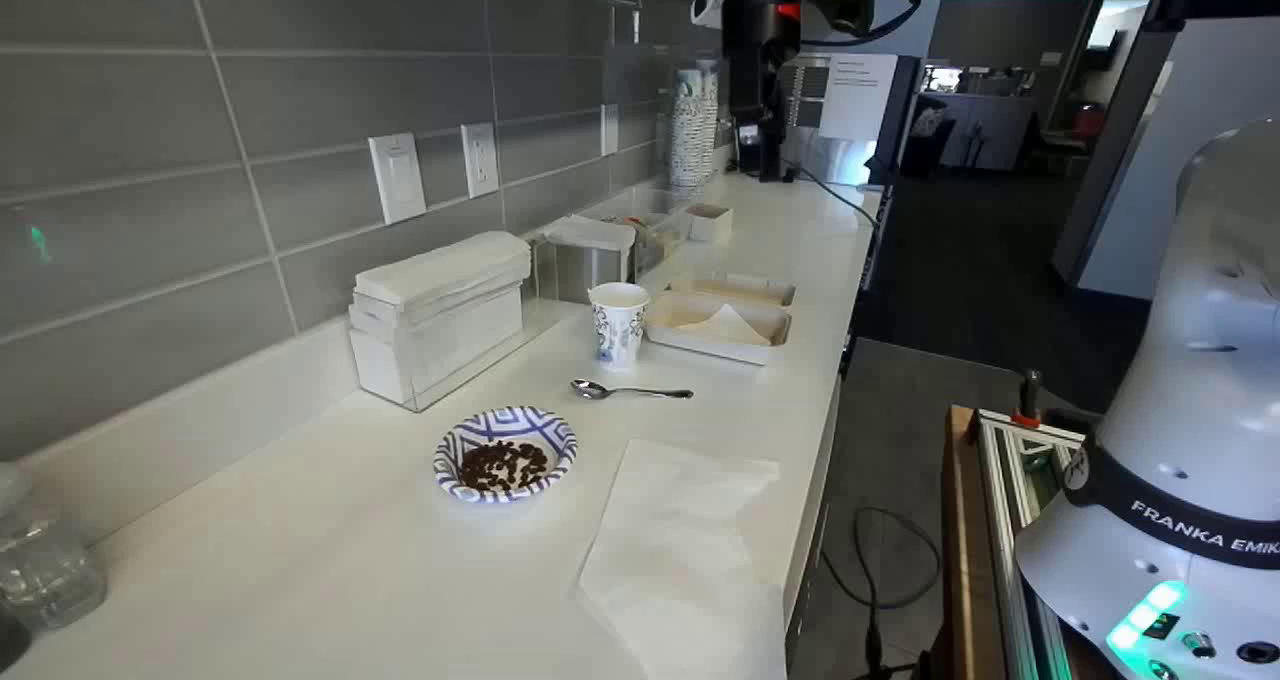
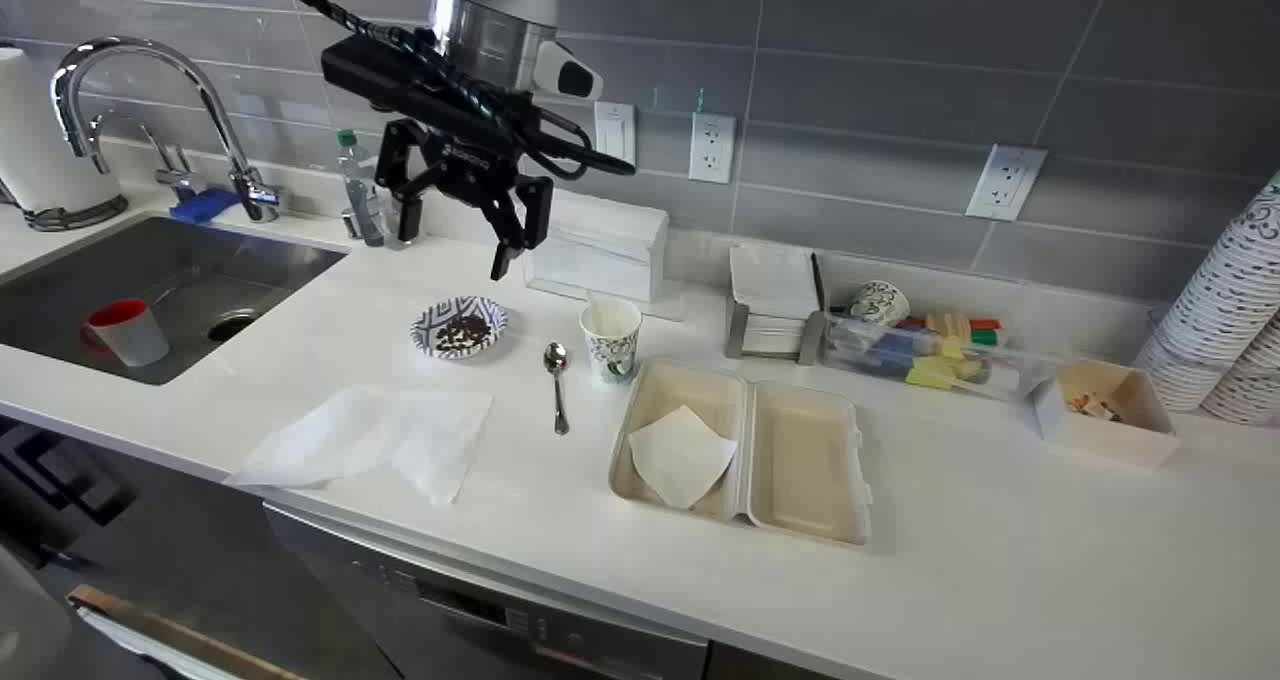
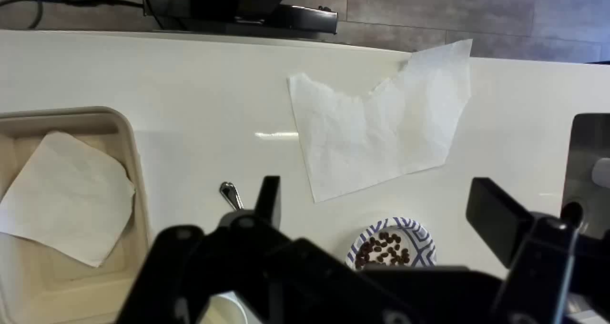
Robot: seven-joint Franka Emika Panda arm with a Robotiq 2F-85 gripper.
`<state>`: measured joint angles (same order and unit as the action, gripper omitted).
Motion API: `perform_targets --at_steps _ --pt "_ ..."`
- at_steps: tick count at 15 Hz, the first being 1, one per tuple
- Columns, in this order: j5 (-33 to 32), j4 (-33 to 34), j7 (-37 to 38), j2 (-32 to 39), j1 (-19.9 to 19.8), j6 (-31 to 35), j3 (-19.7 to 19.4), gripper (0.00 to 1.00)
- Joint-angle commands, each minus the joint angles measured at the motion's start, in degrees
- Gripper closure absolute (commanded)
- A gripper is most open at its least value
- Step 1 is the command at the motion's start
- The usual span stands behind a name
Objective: Use the spoon to transfer some contents from the plate into the cup
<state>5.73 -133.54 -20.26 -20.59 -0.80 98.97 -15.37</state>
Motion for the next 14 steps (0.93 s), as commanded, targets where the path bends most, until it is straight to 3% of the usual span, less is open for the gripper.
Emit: perform_targets --at_steps 1,7,12,14 --pt "0.47 0.09 -0.48 0.2 -1.71 -0.14 1.52 0.0" --pt "0.47 0.09 -0.48 0.2 -1.71 -0.14 1.52 0.0" --pt "2.67 -8.75 -14.18 -2.2 0.69 9.81 2.24 0.0" --pt "6.42 -12.43 -19.73 -2.17 1.18 14.09 1.25 0.0"
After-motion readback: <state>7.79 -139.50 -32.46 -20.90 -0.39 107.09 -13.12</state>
